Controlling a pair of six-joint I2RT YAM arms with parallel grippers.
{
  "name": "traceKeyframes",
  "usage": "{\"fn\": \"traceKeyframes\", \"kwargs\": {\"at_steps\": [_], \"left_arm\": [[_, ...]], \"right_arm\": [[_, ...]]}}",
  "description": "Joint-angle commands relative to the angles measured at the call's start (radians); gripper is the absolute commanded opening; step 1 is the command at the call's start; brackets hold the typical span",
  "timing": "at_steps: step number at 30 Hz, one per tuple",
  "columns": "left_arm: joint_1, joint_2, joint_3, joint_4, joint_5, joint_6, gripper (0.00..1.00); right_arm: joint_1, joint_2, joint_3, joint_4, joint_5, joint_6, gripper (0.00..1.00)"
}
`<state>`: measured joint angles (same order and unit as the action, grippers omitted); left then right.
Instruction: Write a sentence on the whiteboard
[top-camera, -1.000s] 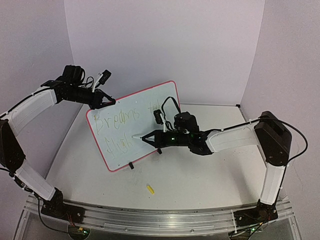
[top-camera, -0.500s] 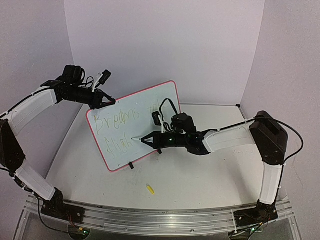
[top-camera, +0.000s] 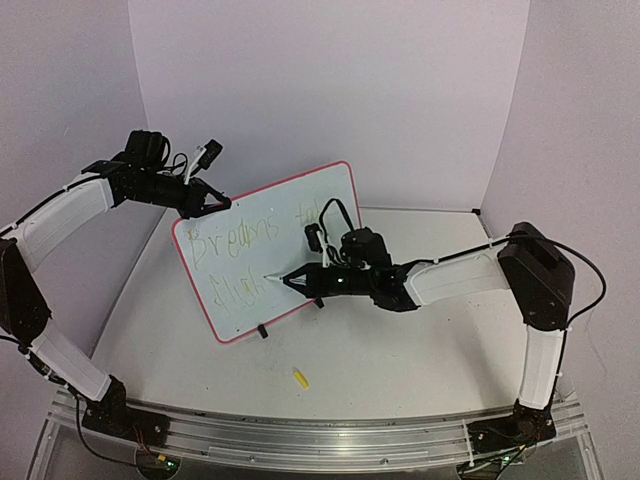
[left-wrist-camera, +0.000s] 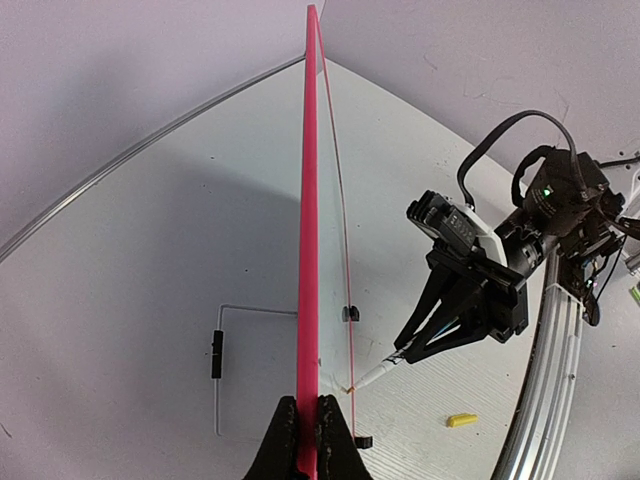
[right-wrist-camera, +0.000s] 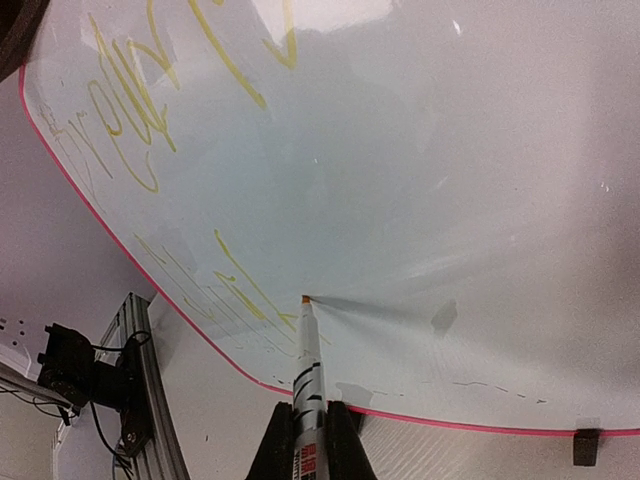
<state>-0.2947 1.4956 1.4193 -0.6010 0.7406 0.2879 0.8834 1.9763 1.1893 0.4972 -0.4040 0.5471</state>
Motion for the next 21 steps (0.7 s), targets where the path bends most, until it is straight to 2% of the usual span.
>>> {"fn": "traceKeyframes", "kwargs": {"at_steps": [1,10,21], "left_arm": [[-0.060,0.066,-0.057,-0.114,0.028,0.047,0.00],[-0.060,0.066,-0.057,-0.114,0.025,0.047,0.00],[-0.060,0.066,-0.057,-0.115,0.025,0.047,0.00]], "right_arm": [[-0.006,-0.057,-0.031,0.020,0.119,0.007,0.00],[-0.006,-0.093,-0.071,0.030,0.152,0.008,0.00],[-0.006,-0.107,-0.062,0.104,-0.046,-0.010,0.00]]}}
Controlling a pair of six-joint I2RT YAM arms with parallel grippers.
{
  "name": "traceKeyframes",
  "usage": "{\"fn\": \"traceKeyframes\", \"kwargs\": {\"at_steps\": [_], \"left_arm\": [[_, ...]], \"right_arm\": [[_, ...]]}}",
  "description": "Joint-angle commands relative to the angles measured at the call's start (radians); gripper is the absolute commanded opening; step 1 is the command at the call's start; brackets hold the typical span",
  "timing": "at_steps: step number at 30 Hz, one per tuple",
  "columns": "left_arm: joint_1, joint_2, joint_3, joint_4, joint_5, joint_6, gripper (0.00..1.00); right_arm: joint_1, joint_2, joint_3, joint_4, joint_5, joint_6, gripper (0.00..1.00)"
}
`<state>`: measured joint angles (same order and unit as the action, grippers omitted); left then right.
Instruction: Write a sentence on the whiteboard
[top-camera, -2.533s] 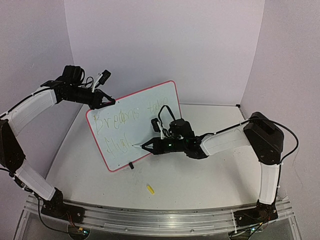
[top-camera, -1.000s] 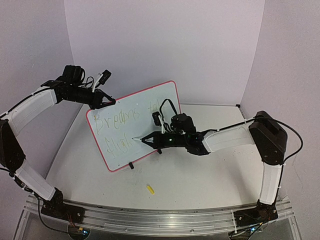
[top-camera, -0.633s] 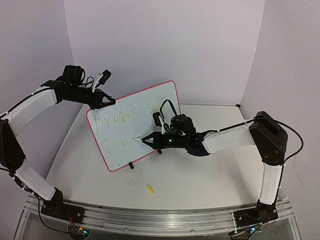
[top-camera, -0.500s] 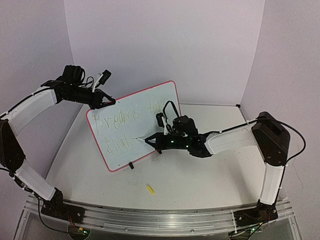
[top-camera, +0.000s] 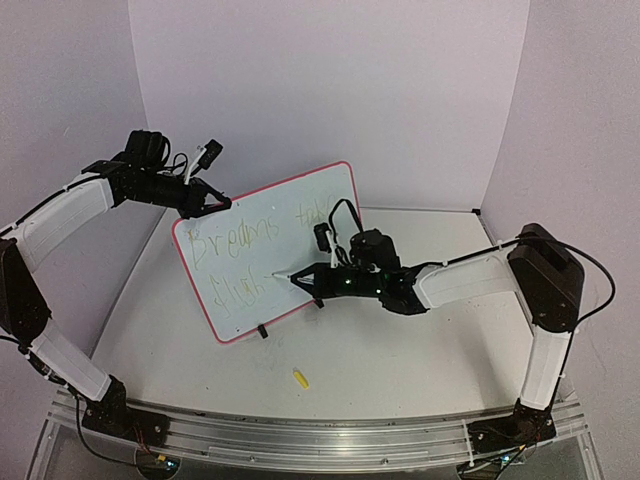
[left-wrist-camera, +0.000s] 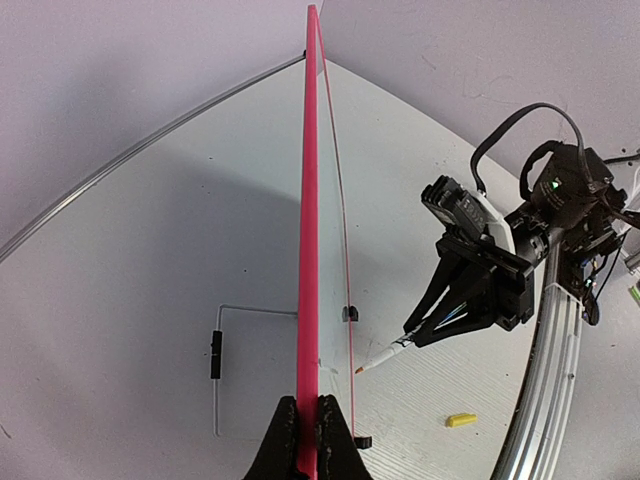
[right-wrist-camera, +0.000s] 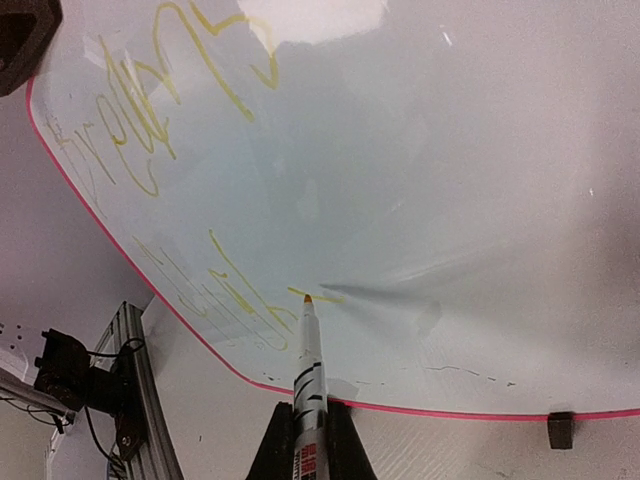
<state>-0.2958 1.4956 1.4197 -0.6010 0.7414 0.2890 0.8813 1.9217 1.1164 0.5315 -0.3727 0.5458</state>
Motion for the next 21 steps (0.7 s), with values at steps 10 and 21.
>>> {"fn": "traceKeyframes", "kwargs": {"at_steps": [10,21], "left_arm": [[-0.059,0.065,-0.057,-0.115,0.023,0.046,0.00],[-0.059,0.066,-0.057,-0.115,0.023,0.047,0.00]], "right_arm": [[-0.003,0.006,0.070,0.068,-0.017,0.008,0.00],[-0.003,0.045,0.055,0.062,0.018,0.022,0.00]]}}
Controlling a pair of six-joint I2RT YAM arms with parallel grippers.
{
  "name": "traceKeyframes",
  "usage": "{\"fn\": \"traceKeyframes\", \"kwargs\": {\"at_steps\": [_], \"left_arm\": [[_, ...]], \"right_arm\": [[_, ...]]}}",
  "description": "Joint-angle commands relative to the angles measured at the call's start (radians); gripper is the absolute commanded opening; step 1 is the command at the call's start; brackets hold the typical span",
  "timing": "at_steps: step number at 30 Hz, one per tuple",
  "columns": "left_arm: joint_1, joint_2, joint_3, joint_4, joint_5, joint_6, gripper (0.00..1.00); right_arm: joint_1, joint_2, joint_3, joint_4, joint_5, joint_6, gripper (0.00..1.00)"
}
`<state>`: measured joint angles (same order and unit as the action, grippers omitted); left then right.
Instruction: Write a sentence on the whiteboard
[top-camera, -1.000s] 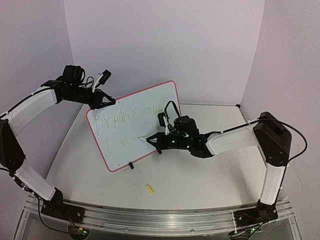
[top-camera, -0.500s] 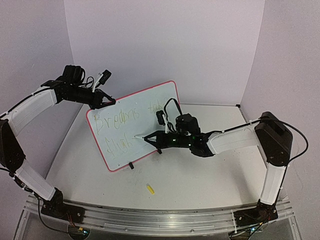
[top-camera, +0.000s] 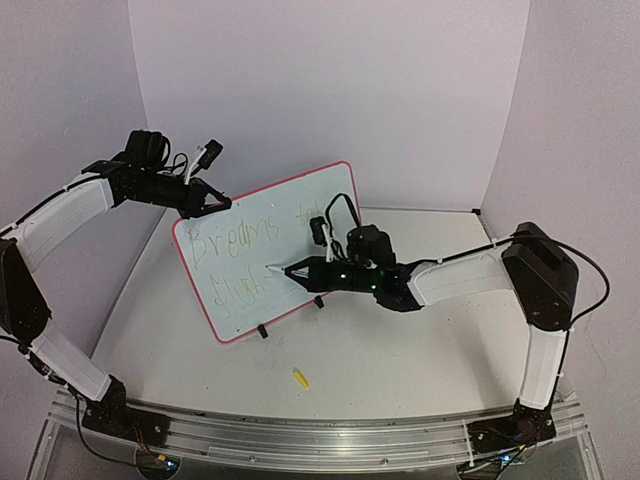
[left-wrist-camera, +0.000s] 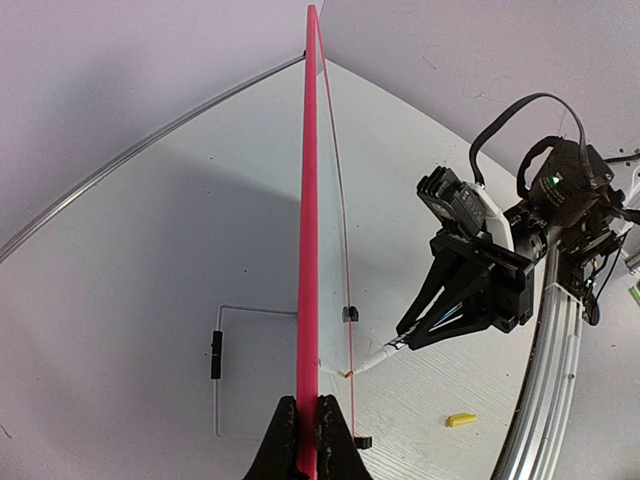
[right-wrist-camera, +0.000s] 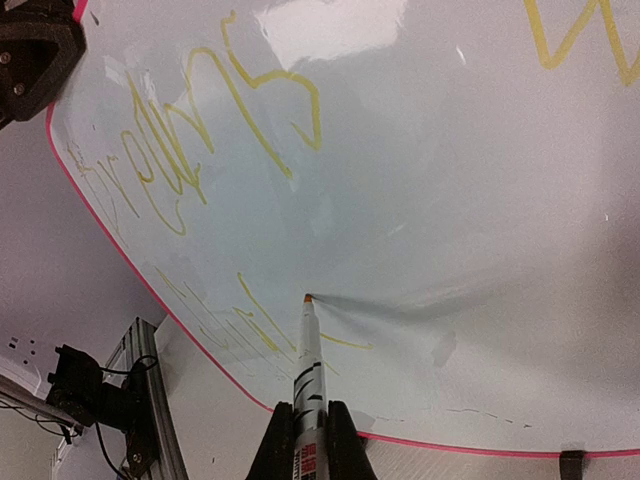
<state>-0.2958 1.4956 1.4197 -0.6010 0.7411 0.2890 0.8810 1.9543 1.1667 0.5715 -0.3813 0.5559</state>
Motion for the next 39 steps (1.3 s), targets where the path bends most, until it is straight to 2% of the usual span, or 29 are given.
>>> {"fn": "traceKeyframes", "kwargs": {"at_steps": [1,12,39], "left_arm": [[-0.059,0.067,-0.057,-0.115,0.023,0.048,0.00],[-0.060,0.068,-0.057,-0.115,0.023,0.047,0.00],[-0.065,0.067,-0.057,-0.115,0.021,0.047,0.00]], "right_arm": [[-0.002,0.011,-0.003,0.021,0.026,0.015,0.00],[-0.003,0.005,-0.104,0.019,0.032,0.046,0.00],[-0.004,-0.040,-0.114,0.002,0.158,0.044,0.00]]}}
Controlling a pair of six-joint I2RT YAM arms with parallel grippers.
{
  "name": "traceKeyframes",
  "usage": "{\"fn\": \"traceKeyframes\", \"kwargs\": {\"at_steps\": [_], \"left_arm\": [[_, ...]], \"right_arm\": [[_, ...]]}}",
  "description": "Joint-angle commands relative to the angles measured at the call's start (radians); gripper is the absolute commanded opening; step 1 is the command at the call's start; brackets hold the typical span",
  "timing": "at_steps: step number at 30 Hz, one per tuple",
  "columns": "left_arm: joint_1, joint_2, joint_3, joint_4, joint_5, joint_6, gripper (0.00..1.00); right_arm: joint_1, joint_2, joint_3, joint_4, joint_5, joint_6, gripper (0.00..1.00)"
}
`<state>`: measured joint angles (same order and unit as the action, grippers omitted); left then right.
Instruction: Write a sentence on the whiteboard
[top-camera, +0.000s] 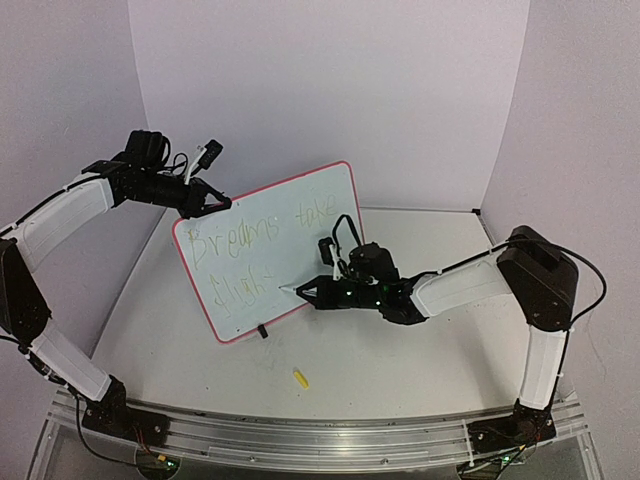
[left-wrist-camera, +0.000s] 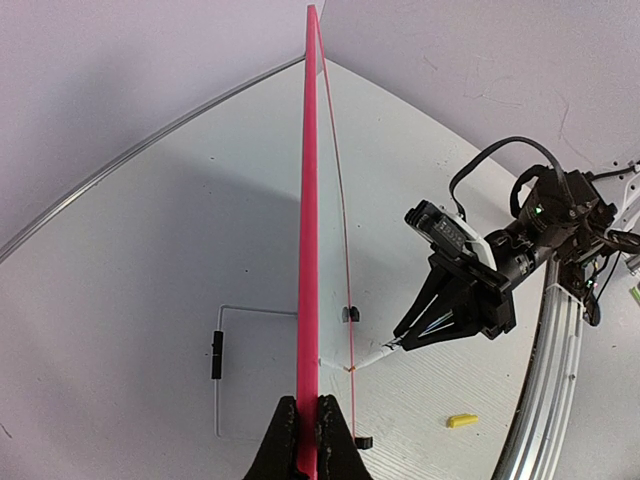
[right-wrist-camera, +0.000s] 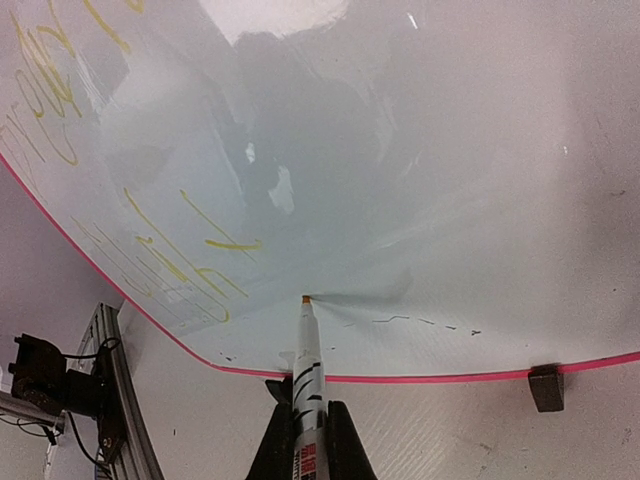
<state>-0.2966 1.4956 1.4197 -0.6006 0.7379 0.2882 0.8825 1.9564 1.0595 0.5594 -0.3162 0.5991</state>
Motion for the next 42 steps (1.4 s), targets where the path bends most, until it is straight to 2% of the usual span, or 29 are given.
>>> {"fn": "traceKeyframes", "kwargs": {"at_steps": [1,15,26,30,42], "left_arm": [[-0.064,0.066,-0.057,-0.116,0.024,0.048,0.00],[-0.064,0.063,-0.057,-0.117,0.021,0.049,0.00],[-0.065,0.064,-0.057,-0.117,0.020,0.049,0.00],[-0.065,0.066,-0.057,-0.116,0.020,0.049,0.00],[-0.067,0.069,-0.057,-0.117,0.017,0.048,0.00]], "right_arm": [[-0.005,-0.046,-0.009,0.014,0.098,0.000,0.00],[-0.005,-0.074,-0.027,0.011,0.109,-0.008,0.00],[-0.030,-0.181,-0.062,0.014,-0.057,-0.088,0.00],[-0.050,-0.163,-0.040,-0.006,-0.110,-0.099,0.00],[-0.074,-0.100,0.033,-0.049,-0.106,-0.108,0.00]]}}
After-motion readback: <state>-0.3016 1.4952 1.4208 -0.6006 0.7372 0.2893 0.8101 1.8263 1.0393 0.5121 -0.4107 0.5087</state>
